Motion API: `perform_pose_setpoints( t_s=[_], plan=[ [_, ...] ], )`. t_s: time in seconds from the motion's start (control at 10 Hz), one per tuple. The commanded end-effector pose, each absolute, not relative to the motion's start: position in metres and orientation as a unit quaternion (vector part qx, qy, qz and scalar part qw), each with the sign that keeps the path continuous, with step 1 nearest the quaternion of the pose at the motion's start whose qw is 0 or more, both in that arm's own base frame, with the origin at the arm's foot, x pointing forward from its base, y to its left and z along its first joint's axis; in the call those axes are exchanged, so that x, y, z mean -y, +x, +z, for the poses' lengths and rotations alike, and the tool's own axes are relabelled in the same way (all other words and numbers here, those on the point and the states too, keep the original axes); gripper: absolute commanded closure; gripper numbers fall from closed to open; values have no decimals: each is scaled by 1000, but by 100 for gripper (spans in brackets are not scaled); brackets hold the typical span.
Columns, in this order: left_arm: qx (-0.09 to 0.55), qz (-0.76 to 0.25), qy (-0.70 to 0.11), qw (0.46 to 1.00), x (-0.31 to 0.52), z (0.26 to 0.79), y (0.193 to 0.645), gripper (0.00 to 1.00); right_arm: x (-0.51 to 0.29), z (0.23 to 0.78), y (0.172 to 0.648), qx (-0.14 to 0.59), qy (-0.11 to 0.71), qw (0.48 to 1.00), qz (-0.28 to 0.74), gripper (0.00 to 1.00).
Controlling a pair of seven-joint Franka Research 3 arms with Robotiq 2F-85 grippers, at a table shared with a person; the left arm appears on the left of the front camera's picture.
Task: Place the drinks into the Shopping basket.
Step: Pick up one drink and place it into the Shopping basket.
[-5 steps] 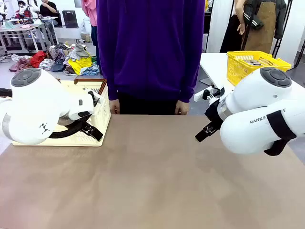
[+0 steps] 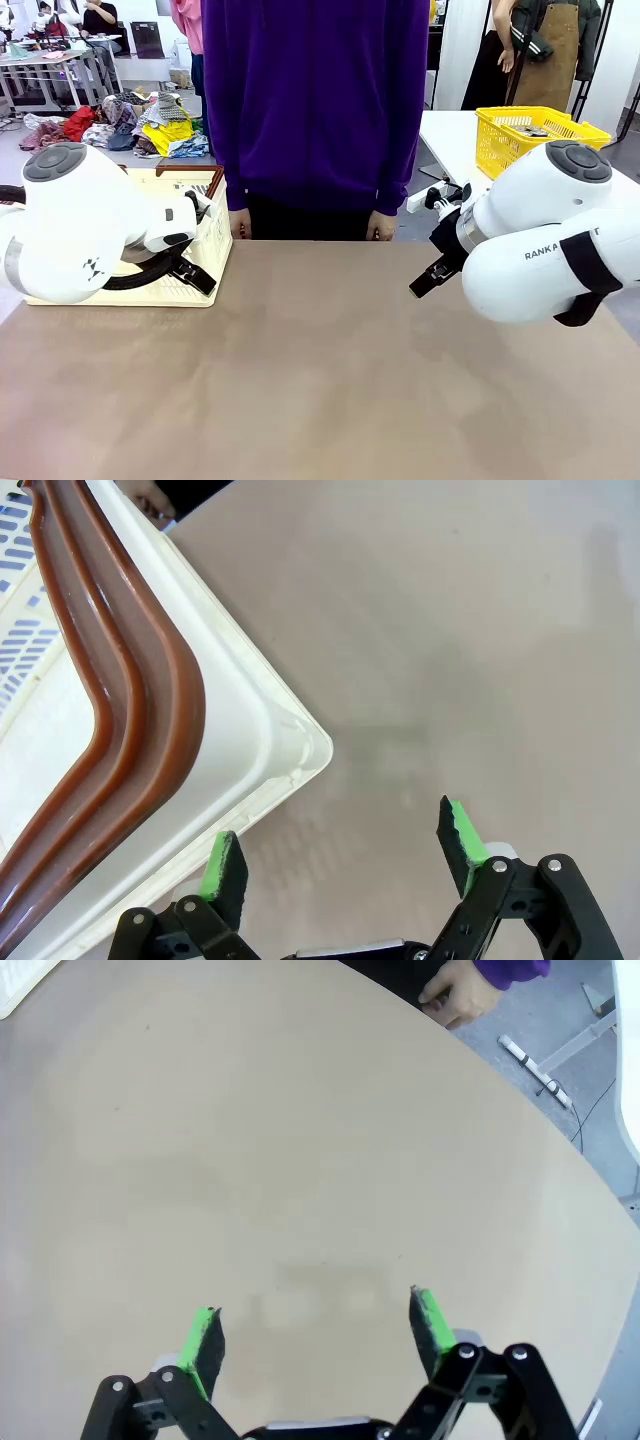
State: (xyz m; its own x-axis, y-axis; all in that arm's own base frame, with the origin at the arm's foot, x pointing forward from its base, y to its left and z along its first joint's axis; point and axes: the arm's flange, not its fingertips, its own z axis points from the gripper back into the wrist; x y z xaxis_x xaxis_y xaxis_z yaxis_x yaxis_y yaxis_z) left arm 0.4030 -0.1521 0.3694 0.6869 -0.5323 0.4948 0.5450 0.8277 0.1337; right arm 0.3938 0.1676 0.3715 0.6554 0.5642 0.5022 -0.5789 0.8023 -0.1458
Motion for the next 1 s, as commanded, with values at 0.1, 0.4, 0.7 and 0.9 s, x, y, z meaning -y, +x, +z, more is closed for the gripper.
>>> perform_pose_setpoints(
  t_s=[0.1, 0.4, 0.7, 0.9],
  plan=[
    [264, -293, -12, 919, 152, 368, 402, 0, -168, 372, 394, 272, 14, 910, 314, 0],
    [264, -293, -12, 919, 152, 368, 402, 0, -168, 372, 394, 272, 14, 910, 314, 0],
    [264, -293, -12, 919, 152, 368, 402, 0, -168, 372, 394, 272, 14, 910, 314, 0],
    [264, -293, -12, 919, 152, 368, 402, 0, -168, 372, 394, 272, 14, 910, 314, 0]
  ],
)
